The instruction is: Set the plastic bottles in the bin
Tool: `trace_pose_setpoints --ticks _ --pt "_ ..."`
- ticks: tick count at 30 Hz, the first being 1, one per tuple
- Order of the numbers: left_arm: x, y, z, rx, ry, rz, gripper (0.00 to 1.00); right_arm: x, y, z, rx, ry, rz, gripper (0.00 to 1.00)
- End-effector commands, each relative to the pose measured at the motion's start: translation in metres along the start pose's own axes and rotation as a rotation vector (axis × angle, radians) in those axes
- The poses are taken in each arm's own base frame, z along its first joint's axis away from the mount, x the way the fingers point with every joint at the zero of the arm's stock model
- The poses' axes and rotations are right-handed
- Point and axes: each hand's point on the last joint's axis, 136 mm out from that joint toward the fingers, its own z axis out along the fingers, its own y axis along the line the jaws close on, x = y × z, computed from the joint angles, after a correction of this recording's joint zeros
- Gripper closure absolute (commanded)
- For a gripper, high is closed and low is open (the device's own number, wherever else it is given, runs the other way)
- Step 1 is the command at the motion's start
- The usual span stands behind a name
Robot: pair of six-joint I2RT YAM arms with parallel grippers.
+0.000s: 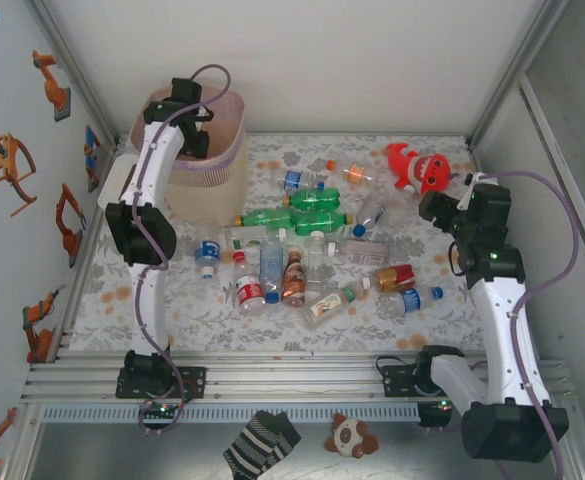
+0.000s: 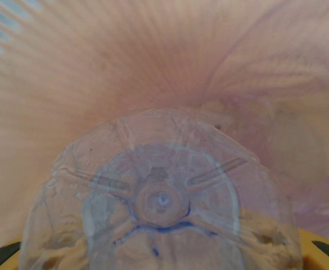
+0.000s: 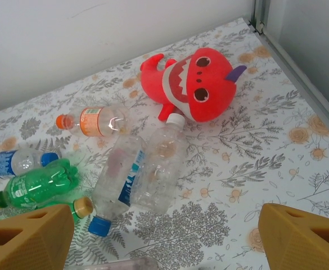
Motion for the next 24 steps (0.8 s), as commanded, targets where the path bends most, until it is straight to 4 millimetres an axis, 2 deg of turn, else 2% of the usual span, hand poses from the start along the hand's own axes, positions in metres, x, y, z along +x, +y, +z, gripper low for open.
trace_pose_setpoints --ticks 1,6,8,12,17,24 --pt "0.024 -0.003 0.016 -0.009 0.109 -0.003 0.52 -0.002 0.004 0.004 -0.017 -0.008 0.001 0.16" --pt "0.032 -0.008 0.035 -0.004 0.148 -0.031 0.43 -0.005 0.005 0.003 -0.015 -0.011 -0.015 0.15" --pt "0.029 -0.006 0.033 -0.011 0.14 -0.049 0.42 -0.006 0.005 0.002 -0.017 -0.012 -0.017 0.15" --pt "0.012 -0.005 0.013 0.009 0.061 -0.084 0.37 -0.007 0.003 0.0 0.0 -0.014 -0.036 0.15" --pt "-0.009 0.008 -0.021 -0.005 -0.042 -0.117 0.29 -0.012 0.003 -0.007 0.003 -0.027 -0.047 0.15" --pt "-0.023 0.014 -0.061 0.021 -0.129 -0.152 0.27 -0.016 0.007 -0.012 -0.013 -0.04 -0.046 0.15"
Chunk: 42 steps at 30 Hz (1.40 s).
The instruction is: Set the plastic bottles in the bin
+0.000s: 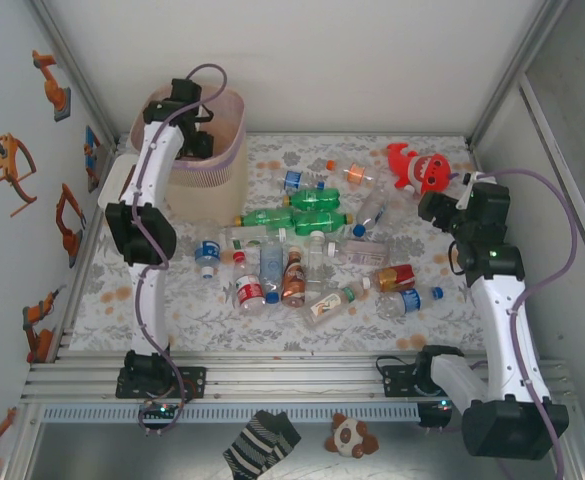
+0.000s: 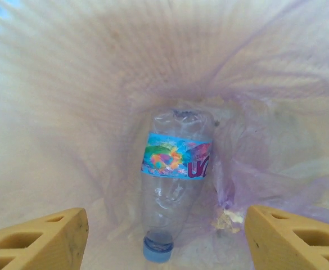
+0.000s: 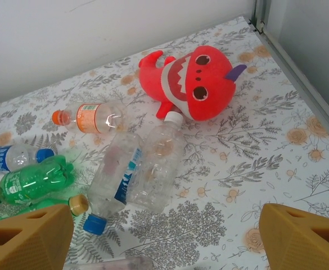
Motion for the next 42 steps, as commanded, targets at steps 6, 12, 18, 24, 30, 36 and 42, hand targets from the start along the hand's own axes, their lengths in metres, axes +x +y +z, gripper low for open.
trace_pose_setpoints --ticks 6,12,18,24,30,36,42 --pt "-0.03 0.009 -0.087 0.075 -0.18 -0.074 0.27 -0.021 0.007 -0.019 -0.012 -0.057 -0.038 0.15" --pt "-0.03 0.009 -0.133 0.143 -0.24 -0.091 0.27 -0.019 0.009 -0.023 -0.02 -0.051 -0.04 0.15" --pt "-0.016 0.004 -0.169 0.22 -0.259 -0.099 0.27 -0.012 0.009 -0.026 -0.03 -0.03 -0.041 0.15" --pt "0.002 -0.005 -0.206 0.291 -0.282 -0.103 0.28 -0.005 0.01 -0.028 -0.044 -0.018 -0.036 0.15" --pt "0.03 -0.015 -0.229 0.327 -0.276 -0.092 0.29 0.006 0.009 -0.03 -0.047 0.004 -0.036 0.15" --pt "0.069 -0.019 -0.232 0.344 -0.242 -0.102 0.29 0.021 0.007 -0.033 -0.055 0.035 -0.035 0.15" --pt "0.116 -0.018 -0.213 0.344 -0.192 -0.151 0.3 0.037 0.005 -0.034 -0.062 0.06 -0.036 0.15"
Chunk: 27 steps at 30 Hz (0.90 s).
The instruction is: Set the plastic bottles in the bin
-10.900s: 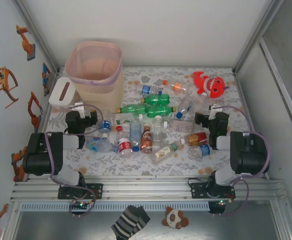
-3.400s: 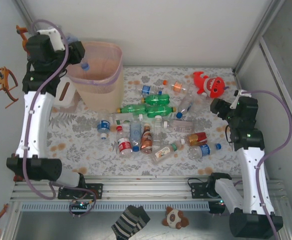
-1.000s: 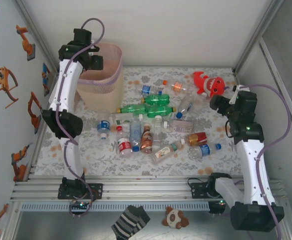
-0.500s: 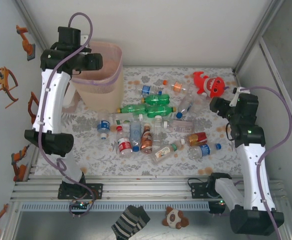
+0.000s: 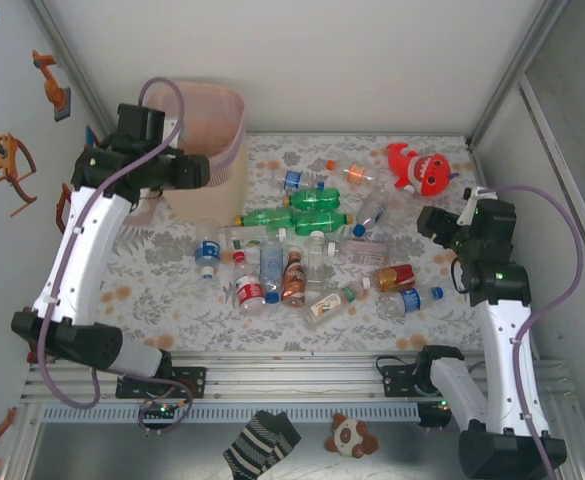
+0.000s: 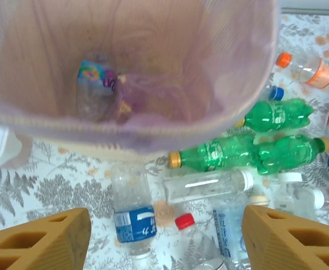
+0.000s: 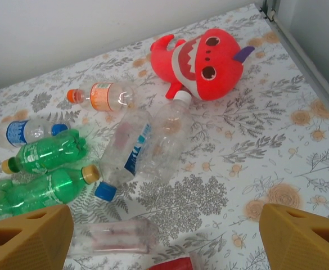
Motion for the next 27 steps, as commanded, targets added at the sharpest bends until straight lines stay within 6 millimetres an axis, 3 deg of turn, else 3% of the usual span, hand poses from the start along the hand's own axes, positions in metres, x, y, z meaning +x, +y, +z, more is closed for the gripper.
trace_pose_setpoints --ticks 1,11,21,27 --pt "0.019 0.002 0.003 0.011 0.0 -0.056 0.3 0.015 0.002 0.0 -0.019 0.032 -0.015 0.15" --pt "0.102 0.016 0.044 -0.014 0.138 -0.133 0.31 0.028 0.003 0.009 -0.041 0.066 -0.002 0.15" --pt "0.163 0.024 0.102 -0.043 0.266 -0.188 0.33 0.031 0.003 0.01 -0.043 0.077 0.002 0.15" --pt "0.191 0.03 0.126 -0.073 0.322 -0.205 0.37 0.031 0.003 0.011 -0.043 0.081 0.005 0.15"
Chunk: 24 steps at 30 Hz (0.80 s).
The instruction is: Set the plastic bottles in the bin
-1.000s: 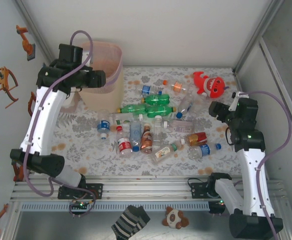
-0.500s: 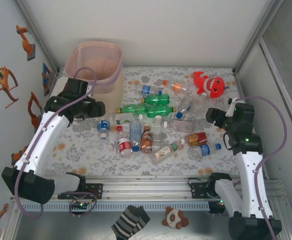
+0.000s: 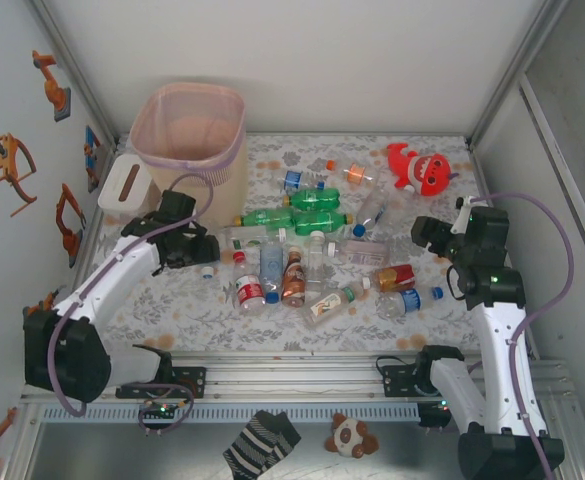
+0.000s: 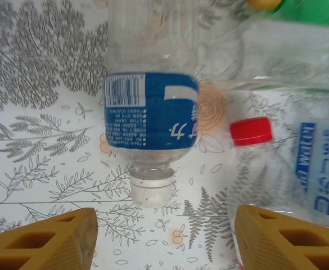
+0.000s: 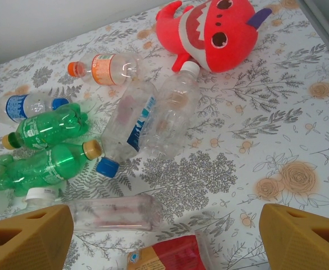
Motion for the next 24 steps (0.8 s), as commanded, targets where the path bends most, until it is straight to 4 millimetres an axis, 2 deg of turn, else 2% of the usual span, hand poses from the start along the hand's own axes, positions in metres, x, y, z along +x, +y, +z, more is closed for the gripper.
trace_pose_setpoints --ticks 1,6,13,24 --pt "0.0 -0.004 0.014 0.01 -0.006 -0.03 0.38 0.004 0.002 0.002 -0.013 0.013 0.0 0.15" --pt "0.019 0.0 0.033 -0.009 0.021 -0.039 0.4 0.004 0.003 0.001 -0.014 0.01 0.005 0.15" --pt "0.036 0.011 0.055 -0.053 0.058 -0.033 0.49 0.007 0.003 0.0 -0.017 0.018 0.014 0.15" --pt "0.036 0.012 0.072 -0.084 0.074 0.002 0.6 0.006 0.002 -0.005 -0.011 0.008 0.014 0.15"
